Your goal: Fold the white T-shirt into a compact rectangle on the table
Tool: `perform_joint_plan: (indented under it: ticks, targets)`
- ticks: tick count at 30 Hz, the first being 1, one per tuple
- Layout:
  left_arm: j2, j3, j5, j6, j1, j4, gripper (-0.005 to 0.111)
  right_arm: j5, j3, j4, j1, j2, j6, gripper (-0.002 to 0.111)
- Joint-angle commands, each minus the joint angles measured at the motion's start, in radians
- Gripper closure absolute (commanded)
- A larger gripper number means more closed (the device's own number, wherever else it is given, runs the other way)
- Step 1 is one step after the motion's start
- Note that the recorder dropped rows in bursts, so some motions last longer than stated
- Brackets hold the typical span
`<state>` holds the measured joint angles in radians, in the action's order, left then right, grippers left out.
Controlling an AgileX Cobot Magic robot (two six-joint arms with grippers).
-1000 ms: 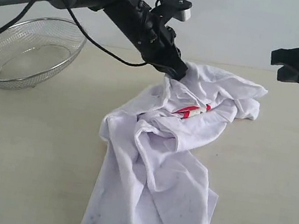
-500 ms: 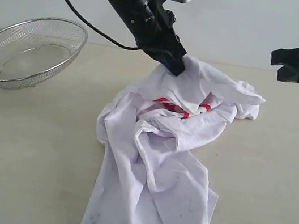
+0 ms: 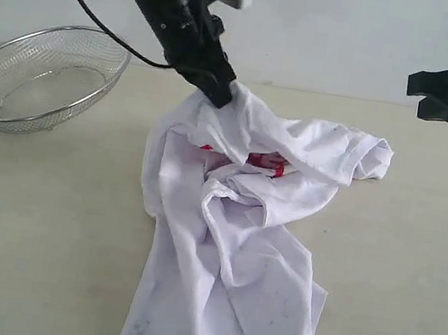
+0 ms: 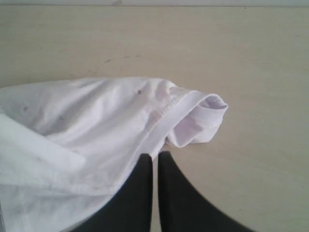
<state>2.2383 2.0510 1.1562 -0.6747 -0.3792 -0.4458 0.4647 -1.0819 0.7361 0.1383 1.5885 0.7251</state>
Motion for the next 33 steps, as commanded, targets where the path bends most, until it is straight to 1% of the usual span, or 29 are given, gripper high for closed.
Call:
perform_joint_plan:
  ticks: [1,2,5,8,12,15,18,19,20,22,23,24,26,27,28,31,33]
  targets:
    - [0.012,-0.003,-0.274,0.001,0.088,-0.099,0.102,0.000,0.003,-0.008,0.002,-0.009,0.009,0.109]
    - [0.035,-0.003,-0.384,0.003,0.100,-0.107,0.102,0.000,0.003,-0.004,0.002,-0.009,0.009,0.109]
    - [0.079,-0.003,-0.478,0.020,0.118,-0.107,0.102,0.027,0.003,-0.003,0.002,-0.009,0.009,0.109]
    - [0.123,-0.003,-0.513,0.041,0.144,-0.105,0.102,0.037,0.003,-0.003,0.002,-0.009,0.011,0.109]
    - [0.165,-0.003,-0.544,0.121,0.192,-0.105,0.102,0.054,0.003,-0.003,0.002,-0.009,0.017,0.109]
    - [0.183,-0.003,-0.546,0.141,0.231,-0.115,0.102,0.063,0.003,0.002,0.002,-0.009,0.027,0.109]
    - [0.194,-0.003,-0.529,0.141,0.249,-0.118,0.100,0.071,0.003,0.030,0.002,-0.009,0.042,0.109]
    - [0.201,-0.003,-0.526,0.141,0.254,-0.118,0.097,0.084,0.003,0.038,0.002,-0.009,0.045,0.109]
    - [0.205,-0.003,-0.526,0.141,0.255,-0.118,0.092,0.099,0.003,0.041,0.000,-0.009,0.049,0.109]
    - [0.214,-0.003,-0.526,0.141,0.263,-0.123,0.078,0.142,0.003,0.043,0.000,-0.009,0.063,0.109]
    - [0.219,-0.003,-0.526,0.141,0.264,-0.135,0.068,0.156,0.003,0.043,0.000,-0.009,0.071,0.109]
    - [0.221,-0.003,-0.526,0.141,0.264,-0.156,0.055,0.164,0.003,0.043,0.000,-0.009,0.071,0.109]
    - [0.221,-0.003,-0.531,0.141,0.264,-0.190,0.039,0.178,0.003,0.045,-0.003,-0.009,0.074,0.109]
    - [0.221,-0.003,-0.537,0.141,0.264,-0.206,0.034,0.183,0.003,0.045,-0.012,-0.009,0.083,0.109]
    - [0.216,-0.003,-0.540,0.141,0.264,-0.223,0.033,0.191,0.003,0.045,-0.023,-0.009,0.094,0.109]
    - [0.188,-0.003,-0.544,0.136,0.264,-0.285,0.036,0.188,0.003,0.045,-0.079,-0.009,0.097,0.109]
    - [0.158,-0.003,-0.540,0.136,0.264,-0.299,0.044,0.179,0.003,0.043,-0.118,-0.009,0.097,0.109]
